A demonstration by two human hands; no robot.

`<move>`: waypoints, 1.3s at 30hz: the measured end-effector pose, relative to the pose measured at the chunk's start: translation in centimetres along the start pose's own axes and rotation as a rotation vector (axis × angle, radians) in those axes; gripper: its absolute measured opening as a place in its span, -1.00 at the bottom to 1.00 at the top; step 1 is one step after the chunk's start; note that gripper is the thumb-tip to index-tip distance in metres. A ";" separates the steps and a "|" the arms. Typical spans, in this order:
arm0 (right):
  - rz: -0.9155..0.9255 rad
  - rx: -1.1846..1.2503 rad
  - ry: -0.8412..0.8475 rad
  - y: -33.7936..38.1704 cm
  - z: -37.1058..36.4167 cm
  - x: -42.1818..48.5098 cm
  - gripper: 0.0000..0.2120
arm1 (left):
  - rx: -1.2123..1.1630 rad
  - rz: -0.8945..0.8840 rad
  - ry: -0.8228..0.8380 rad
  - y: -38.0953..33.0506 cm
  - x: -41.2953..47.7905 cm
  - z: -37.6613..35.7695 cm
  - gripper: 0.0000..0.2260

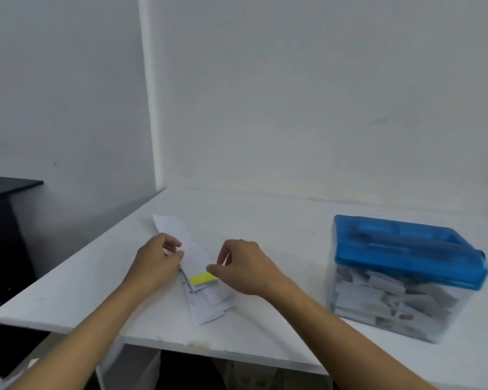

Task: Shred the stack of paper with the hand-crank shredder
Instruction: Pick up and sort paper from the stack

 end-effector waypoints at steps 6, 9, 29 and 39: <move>0.112 0.045 0.043 -0.7 -4.0 0.3 -0.61 | 0.181 -0.088 -0.009 0.8 -0.5 -1.0 -0.87; 0.119 0.084 0.032 -1.4 -3.9 0.0 -0.62 | 0.244 -0.115 0.003 0.5 -0.9 -1.2 -0.91; -0.027 0.438 -0.244 -3.8 -1.1 0.4 -0.79 | 0.323 -0.186 0.008 0.1 -1.0 -2.1 -0.85; -0.045 0.392 -0.204 -4.0 -1.8 0.7 -0.62 | 0.298 -0.282 0.068 -0.8 -1.5 -2.6 -0.62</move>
Point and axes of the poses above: each hand's wrist, its own x-axis towards the middle knuckle, its own z-axis out of the back of the hand, y = z × x, the point moved 8 cm from there along x, towards the middle knuckle, and after that the axes turned 15 degrees about x, right-handed, at the moved point
